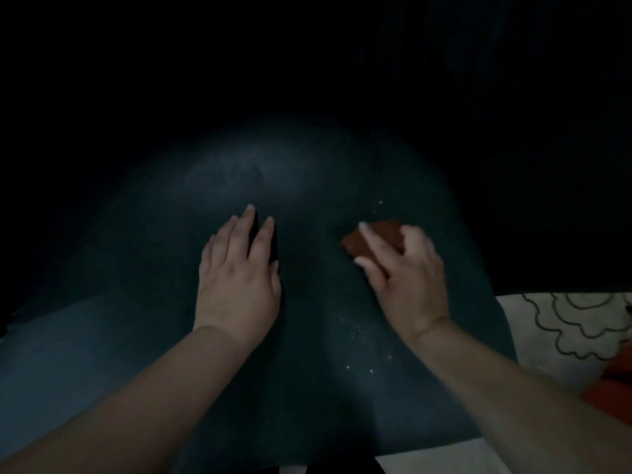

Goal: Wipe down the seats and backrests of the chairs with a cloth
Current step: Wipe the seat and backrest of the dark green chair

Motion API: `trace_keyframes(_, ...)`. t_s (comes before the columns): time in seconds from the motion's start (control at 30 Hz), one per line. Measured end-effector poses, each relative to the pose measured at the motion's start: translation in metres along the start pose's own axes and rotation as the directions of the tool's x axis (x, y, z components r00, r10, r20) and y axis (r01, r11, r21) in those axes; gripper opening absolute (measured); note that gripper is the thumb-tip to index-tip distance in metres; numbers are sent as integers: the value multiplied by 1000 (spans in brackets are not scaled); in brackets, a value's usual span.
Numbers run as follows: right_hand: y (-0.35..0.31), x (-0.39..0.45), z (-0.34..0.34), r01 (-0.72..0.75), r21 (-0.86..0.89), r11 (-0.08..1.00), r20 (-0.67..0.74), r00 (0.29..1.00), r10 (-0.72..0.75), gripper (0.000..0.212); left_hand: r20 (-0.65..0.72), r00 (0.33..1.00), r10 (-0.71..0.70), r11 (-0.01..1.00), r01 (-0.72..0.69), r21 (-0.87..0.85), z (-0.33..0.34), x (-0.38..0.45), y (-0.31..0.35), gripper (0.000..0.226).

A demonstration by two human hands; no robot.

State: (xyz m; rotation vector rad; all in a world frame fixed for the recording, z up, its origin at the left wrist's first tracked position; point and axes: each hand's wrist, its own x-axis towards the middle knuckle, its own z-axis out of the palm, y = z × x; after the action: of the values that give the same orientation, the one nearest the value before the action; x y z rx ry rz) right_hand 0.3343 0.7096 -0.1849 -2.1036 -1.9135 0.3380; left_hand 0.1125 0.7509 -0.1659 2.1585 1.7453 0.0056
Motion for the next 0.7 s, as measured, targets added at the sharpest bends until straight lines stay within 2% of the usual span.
trace_keyframes(0.1,24,27,-3,-255,66,965,-115,958,261,45,-6,1000,1,1000,-1,7,1,1,3,57)
trace_keyframes(0.17,17,47,2,-352,137,926,-124,921,369,44,-3,1000,0,1000,0,11,2,3,5,57)
trace_keyframes(0.23,-8,47,8,-275,142,951,-104,951,290,44,2,1000,-6,1000,6,15,2,4,6,57)
trace_keyframes(0.33,-29,13,10,8,94,996,-35,999,-4,45,3,1000,-16,1000,16,15,2,5,9,58)
trace_keyframes(0.37,-24,6,7,34,76,997,-16,999,-33,46,4,1000,-17,1000,17,16,2,5,9,58)
trace_keyframes(0.4,-13,5,4,-5,68,998,-19,1000,6,46,4,1000,-16,1000,16,18,2,5,9,58)
trace_keyframes(0.47,7,21,-2,-193,78,978,-65,978,199,47,-1,1000,-14,1000,14,23,1,5,9,58)
trace_keyframes(0.57,16,65,5,-410,179,894,-141,889,436,45,-4,1000,-7,1000,7,27,2,6,8,58)
trace_keyframes(0.63,-6,79,10,-356,238,904,-128,911,392,44,-2,1000,-10,1000,10,28,3,6,8,58)
trace_keyframes(0.7,-32,64,18,-117,208,971,-60,989,132,44,-3,1000,-13,1000,13,28,4,5,8,58)
